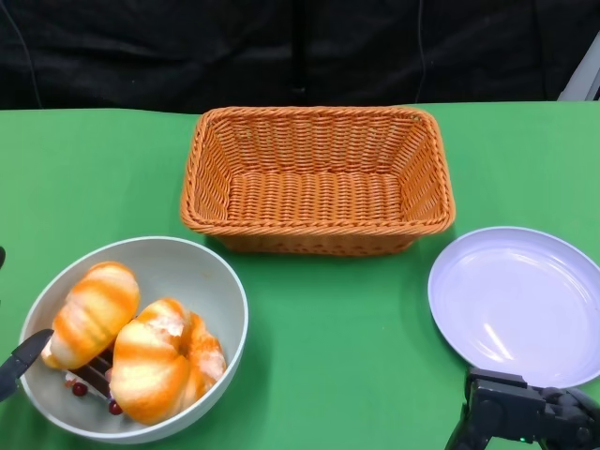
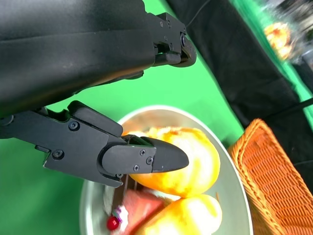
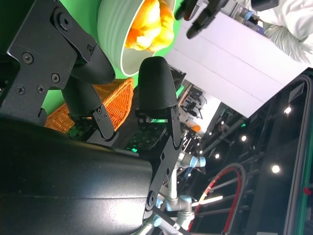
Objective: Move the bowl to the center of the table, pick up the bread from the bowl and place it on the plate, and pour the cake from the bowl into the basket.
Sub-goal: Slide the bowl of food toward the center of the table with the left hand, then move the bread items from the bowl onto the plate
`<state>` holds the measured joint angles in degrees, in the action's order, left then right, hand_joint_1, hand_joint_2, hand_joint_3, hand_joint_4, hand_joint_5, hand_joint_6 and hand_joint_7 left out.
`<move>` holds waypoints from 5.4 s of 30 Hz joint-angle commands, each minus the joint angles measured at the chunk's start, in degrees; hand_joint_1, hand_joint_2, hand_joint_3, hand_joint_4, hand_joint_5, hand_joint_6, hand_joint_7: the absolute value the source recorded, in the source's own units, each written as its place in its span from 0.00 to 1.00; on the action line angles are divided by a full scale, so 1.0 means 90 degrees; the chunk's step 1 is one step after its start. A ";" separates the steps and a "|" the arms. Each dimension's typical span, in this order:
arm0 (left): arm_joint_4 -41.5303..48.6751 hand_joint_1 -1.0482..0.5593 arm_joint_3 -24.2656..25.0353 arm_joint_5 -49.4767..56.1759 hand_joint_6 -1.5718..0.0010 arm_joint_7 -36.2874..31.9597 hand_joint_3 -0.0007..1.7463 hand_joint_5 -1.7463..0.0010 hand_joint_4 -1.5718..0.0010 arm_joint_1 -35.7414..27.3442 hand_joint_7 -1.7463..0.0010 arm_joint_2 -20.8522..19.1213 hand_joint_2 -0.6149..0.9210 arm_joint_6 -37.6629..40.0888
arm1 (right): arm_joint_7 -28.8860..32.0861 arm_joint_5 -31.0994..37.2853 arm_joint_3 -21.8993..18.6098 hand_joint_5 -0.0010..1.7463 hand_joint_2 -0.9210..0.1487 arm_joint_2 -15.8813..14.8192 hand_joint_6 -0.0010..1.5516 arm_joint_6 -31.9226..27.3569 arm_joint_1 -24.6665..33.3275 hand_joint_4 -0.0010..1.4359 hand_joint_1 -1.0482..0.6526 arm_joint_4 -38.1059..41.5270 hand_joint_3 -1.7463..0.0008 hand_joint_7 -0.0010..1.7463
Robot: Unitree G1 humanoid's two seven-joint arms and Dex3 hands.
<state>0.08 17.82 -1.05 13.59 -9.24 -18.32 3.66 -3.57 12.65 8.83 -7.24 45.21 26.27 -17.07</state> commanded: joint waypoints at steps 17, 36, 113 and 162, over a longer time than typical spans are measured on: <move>-0.0874 0.25 -0.0296 -0.2256 1.00 0.0798 0.26 0.98 0.98 0.0463 0.99 0.0120 1.00 0.3463 | 0.0023 0.0220 0.0017 0.94 0.85 -0.0062 0.58 0.0140 0.0071 0.65 0.65 -0.0010 0.00 0.75; -0.1636 0.26 -0.0527 -0.3308 1.00 0.0477 0.35 1.00 1.00 0.0529 1.00 0.0568 1.00 0.4886 | 0.0071 0.0304 0.0074 0.95 0.83 -0.0050 0.57 0.0030 -0.0027 0.64 0.63 -0.0137 0.00 0.76; -0.2020 0.30 -0.1994 -0.2925 0.93 -0.0587 0.43 0.97 0.94 0.0817 0.98 0.1745 1.00 0.5270 | 0.0746 0.3718 0.1788 0.42 0.02 -0.0079 0.15 -0.3955 -0.3916 0.02 0.34 0.2360 1.00 0.16; -0.2586 0.26 -0.2401 0.0085 0.82 -0.1025 0.34 0.61 0.96 -0.1003 0.98 0.1395 1.00 0.0592 | 0.1607 0.0694 -0.0032 1.00 0.73 -0.0159 0.53 -0.2010 -0.3617 0.73 0.58 0.0604 0.00 0.92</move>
<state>-23.53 -4.15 -0.37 3.83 -18.30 -5.28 9.12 11.37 20.67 10.18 -8.66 27.92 -6.48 -9.83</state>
